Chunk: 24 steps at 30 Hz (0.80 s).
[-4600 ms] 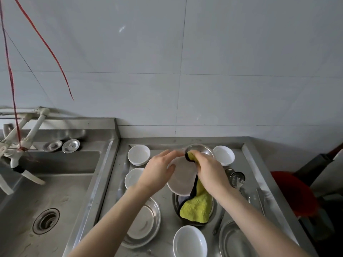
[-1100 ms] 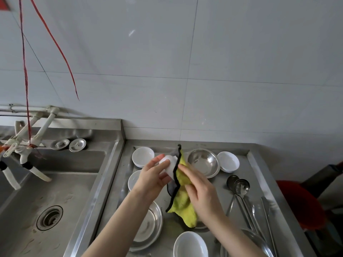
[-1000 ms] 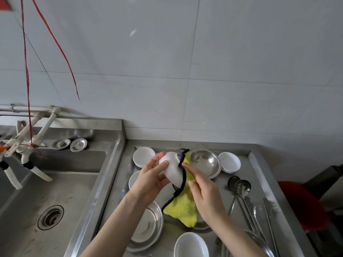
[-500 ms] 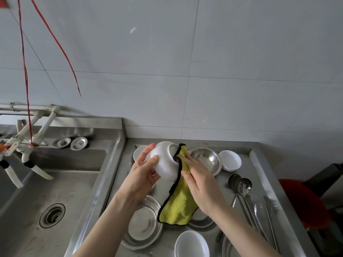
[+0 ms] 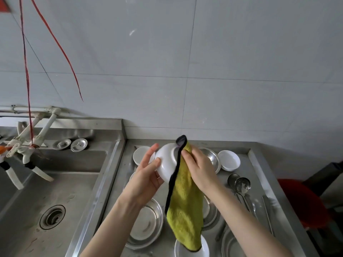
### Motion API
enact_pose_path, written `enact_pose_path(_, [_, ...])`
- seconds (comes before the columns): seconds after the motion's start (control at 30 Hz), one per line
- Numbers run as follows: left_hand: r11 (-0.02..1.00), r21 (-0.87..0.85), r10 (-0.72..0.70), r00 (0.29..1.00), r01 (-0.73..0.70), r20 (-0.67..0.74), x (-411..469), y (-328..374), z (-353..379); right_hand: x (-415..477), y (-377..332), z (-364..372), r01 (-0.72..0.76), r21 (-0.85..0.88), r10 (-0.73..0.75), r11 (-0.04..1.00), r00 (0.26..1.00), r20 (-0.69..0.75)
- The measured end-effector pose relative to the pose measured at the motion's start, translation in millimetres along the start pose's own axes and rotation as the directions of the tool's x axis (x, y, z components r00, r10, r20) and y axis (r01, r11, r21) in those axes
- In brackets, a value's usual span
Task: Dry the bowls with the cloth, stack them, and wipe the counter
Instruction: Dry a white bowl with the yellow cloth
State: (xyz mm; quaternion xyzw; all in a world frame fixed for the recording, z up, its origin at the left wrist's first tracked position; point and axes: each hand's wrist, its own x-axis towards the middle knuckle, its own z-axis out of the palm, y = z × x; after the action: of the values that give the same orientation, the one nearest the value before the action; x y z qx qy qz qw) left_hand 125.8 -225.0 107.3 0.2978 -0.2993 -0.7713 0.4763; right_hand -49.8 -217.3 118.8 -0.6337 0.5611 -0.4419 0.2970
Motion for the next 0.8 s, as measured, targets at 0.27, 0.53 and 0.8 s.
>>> enact_pose_path(0.27, [0.999, -0.008, 0.038, 0.998, -0.038, -0.044, 3, 12, 1, -31, 4, 16, 0.130, -0.046, -0.135, 0.990, 0.982, -0.129])
enact_pose_path(0.53, [0.999, -0.051, -0.009, 0.999, 0.007, -0.040, 3, 4, -7, -28, -3, 17, 0.389, -0.323, -0.389, 0.863, 0.919, 0.067])
enact_pose_path(0.8, [0.997, -0.077, -0.007, 0.996, 0.000, -0.087, 10, 13, -15, -38, 7, 8, 0.579, -0.438, -0.507, 0.688, 0.815, 0.281])
